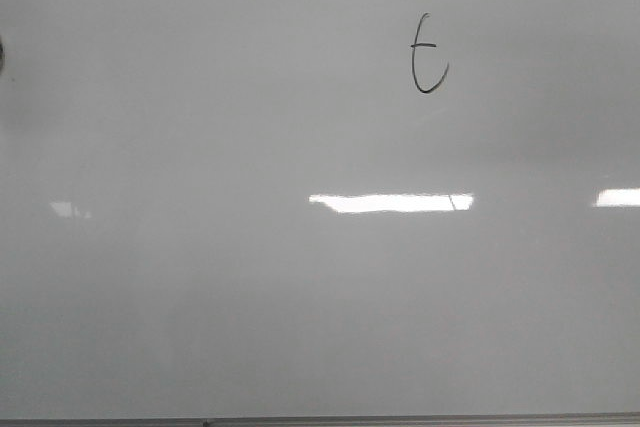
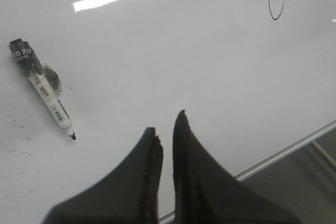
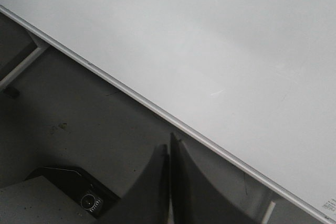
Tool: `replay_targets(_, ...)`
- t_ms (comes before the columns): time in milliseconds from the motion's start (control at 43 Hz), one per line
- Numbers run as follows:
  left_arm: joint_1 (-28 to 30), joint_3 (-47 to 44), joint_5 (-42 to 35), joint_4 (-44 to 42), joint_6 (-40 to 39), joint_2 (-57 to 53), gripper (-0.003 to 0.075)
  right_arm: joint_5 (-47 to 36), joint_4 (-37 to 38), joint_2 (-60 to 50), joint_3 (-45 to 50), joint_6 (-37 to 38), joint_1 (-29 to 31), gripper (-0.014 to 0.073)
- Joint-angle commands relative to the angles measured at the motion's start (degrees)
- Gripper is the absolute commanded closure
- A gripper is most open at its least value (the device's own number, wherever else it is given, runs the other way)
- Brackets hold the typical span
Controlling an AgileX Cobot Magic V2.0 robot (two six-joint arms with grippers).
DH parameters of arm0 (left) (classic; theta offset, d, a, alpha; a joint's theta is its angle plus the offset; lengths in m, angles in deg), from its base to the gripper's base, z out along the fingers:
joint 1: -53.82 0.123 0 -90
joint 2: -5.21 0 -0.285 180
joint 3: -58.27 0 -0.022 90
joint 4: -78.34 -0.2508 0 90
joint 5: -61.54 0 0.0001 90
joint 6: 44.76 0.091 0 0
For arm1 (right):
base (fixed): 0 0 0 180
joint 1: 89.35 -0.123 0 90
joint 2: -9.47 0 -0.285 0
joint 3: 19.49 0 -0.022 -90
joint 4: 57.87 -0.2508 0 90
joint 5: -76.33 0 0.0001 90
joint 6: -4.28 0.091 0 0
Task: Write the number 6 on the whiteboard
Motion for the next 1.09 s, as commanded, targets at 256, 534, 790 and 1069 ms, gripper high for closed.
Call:
replay_targets(256, -0.5, 1.8, -3.7, -0.3, 0.1, -0.1, 0.0741, -4.6, 0.0, 0.1, -1.8, 0.0, 0.3, 0.0660)
replay_targets(534, -0.5, 1.8, -3.7, -0.3, 0.1, -0.1, 0.0741, -4.6, 0.0, 0.1, -1.8, 0.0, 0.3, 0.0660)
replay_targets(790, 2.9, -1.0, -5.9, -1.5, 0.1, -5.1, 0.0741, -4.5, 0.0, 0.1, -1.8, 0.0, 0.3, 0.0660)
replay_targets(1069, 18.6, -22.9, -28.5, 0.1, 0.0, -21.0, 0.0741, -4.4, 0.0, 0.1, -1.8, 0.0, 0.3, 0.0660)
